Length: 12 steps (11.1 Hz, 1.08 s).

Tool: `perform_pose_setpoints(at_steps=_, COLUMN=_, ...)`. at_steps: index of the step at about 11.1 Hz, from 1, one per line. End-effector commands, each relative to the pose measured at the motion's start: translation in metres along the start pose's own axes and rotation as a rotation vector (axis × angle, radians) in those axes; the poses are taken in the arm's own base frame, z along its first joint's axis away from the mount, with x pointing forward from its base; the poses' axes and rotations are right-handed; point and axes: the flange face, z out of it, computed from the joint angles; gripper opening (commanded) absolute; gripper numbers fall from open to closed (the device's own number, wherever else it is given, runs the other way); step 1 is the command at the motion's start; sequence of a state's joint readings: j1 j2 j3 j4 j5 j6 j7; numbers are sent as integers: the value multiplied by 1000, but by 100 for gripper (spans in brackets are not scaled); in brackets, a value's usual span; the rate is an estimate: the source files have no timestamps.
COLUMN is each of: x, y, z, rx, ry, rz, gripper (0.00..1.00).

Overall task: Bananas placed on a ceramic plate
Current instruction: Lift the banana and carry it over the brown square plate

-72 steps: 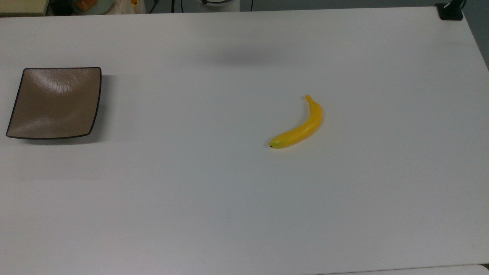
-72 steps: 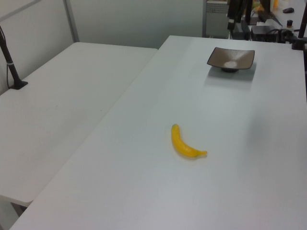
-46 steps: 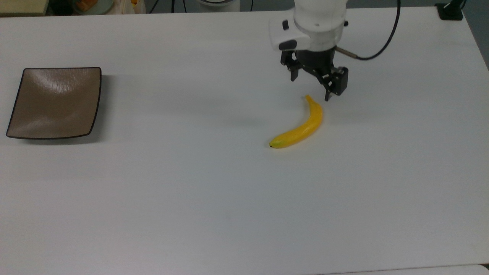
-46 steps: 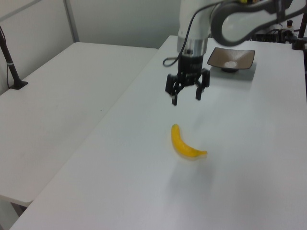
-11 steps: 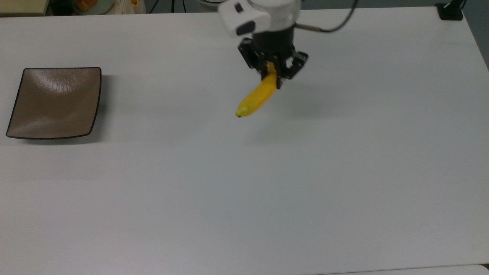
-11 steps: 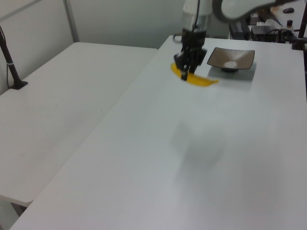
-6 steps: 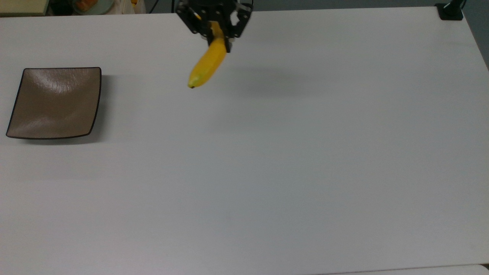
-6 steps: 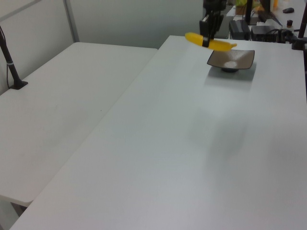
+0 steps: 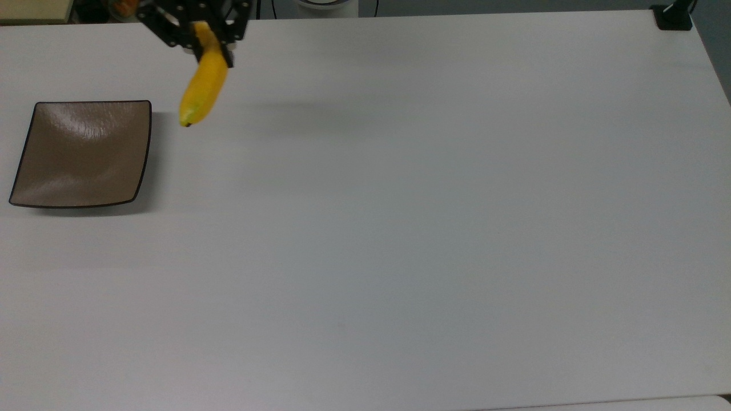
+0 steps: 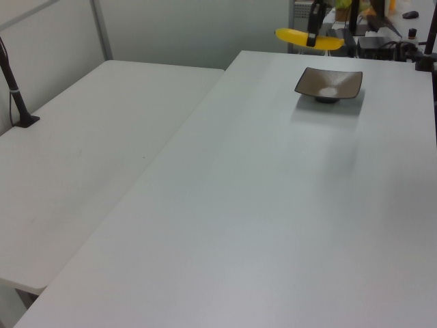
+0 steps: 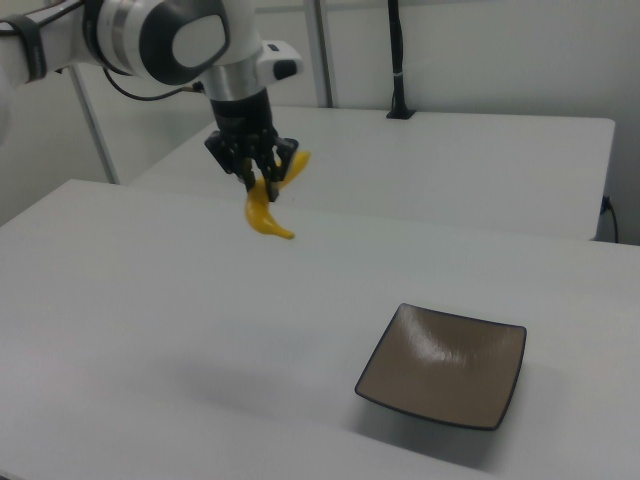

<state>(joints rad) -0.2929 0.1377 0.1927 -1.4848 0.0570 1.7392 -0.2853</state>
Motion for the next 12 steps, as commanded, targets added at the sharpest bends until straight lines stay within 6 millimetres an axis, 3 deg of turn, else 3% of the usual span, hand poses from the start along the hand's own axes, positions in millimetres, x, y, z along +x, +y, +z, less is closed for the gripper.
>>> perform_pose_setpoints(at_steps=1, x=-21, y=51, z=3, rx=3, ry=-13, rz=-117, gripper=5)
perform_pose_setpoints(at_steps=5, x=-39, y=133, z=36, rx=-18, ry=-48, rz=-133, gripper=5)
perform_pose_setpoints(at_steps=10, x=-38, y=194, z=87, rx=-115, ry=-42, rz=-119, gripper=5)
perform_pose_setpoints(at_steps=12, x=-35, y=209, z=115, rx=-136, ry=-39, rz=-122, gripper=5)
